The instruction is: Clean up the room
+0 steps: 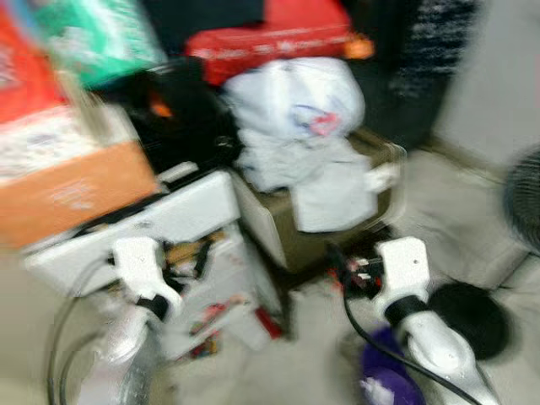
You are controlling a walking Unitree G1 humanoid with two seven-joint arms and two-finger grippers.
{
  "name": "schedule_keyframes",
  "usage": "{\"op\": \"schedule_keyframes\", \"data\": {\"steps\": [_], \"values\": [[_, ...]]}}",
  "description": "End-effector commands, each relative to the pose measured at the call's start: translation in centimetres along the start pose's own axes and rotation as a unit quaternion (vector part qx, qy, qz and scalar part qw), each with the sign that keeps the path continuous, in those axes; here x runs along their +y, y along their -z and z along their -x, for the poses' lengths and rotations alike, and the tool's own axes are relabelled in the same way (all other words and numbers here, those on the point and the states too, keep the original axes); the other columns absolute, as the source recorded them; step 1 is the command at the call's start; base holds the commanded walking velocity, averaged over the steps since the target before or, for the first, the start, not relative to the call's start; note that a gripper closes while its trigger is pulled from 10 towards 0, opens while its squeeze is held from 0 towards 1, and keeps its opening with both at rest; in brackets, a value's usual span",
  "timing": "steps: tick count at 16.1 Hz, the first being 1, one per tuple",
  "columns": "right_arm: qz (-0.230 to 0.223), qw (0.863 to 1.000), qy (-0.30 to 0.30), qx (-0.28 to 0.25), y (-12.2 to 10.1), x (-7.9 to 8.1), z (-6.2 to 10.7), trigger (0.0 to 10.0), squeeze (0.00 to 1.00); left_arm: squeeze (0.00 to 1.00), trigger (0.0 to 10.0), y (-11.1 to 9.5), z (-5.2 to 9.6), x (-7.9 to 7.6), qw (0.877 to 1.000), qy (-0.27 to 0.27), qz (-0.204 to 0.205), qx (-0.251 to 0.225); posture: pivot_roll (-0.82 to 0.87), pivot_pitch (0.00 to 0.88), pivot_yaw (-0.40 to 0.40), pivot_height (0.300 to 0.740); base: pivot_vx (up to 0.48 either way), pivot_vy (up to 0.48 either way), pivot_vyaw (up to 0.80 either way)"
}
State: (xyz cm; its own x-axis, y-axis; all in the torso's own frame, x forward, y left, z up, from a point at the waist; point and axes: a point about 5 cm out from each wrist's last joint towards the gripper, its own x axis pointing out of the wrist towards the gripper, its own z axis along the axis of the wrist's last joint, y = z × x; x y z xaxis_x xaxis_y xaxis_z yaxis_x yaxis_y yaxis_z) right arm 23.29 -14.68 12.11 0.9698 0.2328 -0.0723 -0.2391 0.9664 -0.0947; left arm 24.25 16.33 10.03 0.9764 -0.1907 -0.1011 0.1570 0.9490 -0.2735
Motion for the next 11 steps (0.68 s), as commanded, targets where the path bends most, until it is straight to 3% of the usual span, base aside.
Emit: {"op": "schedule_keyframes", "data": {"steps": [1, 5, 11], "values": [[-0.008, 1.000, 0.002, -0.005, -0.24, 0.12, -0.10, 10.0, 0.00, 0.00, 10.0, -0.56, -0.09, 0.32, 1.000, -0.005, -0.012, -0.006, -0.23, 0.043, 0.082, 0.740, 0.000, 0.000, 0.00], [0.001, 1.000, -0.003, -0.006, -0.26, 0.02, -0.32, 10.0, 0.00, 0.00, 10.0, -1.00, 0.18, 0.90, 0.999, -0.029, -0.034, -0.015, -0.23, 0.034, 0.070, 0.740, 0.000, 0.000, 0.00], [0.006, 1.000, -0.013, -0.006, -0.26, 0.13, -0.79, 10.0, 0.00, 0.00, 10.0, -0.52, 0.32, 0.47, 0.999, -0.013, -0.040, -0.006, -0.22, 0.026, 0.061, 0.740, 0.000, 0.000, 0.80]]}}
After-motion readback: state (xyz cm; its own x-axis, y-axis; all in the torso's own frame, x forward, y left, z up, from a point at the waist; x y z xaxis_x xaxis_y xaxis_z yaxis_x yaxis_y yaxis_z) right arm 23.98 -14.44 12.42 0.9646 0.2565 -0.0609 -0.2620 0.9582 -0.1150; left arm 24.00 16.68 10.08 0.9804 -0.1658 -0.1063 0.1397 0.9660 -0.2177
